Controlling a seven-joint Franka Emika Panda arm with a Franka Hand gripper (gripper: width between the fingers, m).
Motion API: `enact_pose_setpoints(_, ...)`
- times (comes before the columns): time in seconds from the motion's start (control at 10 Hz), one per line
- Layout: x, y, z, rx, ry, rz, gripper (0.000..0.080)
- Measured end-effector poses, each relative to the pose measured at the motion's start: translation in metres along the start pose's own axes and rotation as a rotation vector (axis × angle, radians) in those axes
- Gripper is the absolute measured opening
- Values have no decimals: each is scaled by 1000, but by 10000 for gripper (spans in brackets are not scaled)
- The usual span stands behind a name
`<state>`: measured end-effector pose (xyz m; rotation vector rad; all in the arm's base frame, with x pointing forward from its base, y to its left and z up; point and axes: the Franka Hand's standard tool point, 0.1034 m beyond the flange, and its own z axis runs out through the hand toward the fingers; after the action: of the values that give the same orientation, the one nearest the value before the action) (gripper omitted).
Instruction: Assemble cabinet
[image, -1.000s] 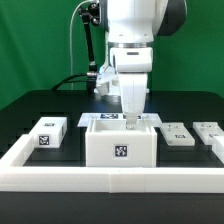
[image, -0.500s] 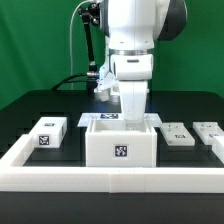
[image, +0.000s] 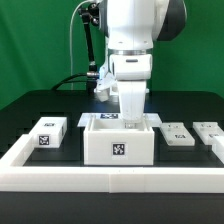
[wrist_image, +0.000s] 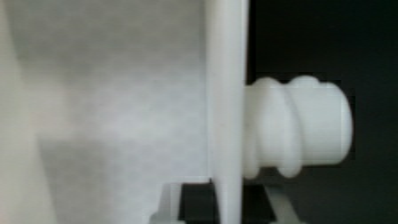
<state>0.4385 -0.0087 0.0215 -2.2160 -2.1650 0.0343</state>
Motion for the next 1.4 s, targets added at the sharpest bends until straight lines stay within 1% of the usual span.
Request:
enact_pose_setpoints(0.3,0,0,0,-1,0,0,37)
enact_pose_setpoints(0.4,0,7,-1,-8,0,-2,38)
enact_pose_setpoints(0.5,4,13,0,-10,2,-1,38)
enact_pose_setpoints(0.6,20,36,-1,-33,12,-14,38)
enact_pose_setpoints(0.7,30,48,-2,-47,19,-15,38)
enact_pose_setpoints(0.8,37,56,-2,-56,23,-16,38)
enact_pose_setpoints(0.9,50,66,-2,-59,30,8,38)
enact_pose_setpoints(1.0,59,69,-2,-63,34,19,38)
enact_pose_setpoints(1.1,55,69,-2,-63,33,23,38)
enact_pose_setpoints(1.3,55,69,-2,-63,33,24,38)
enact_pose_setpoints(1.4,62,71,-2,-74,39,15,38)
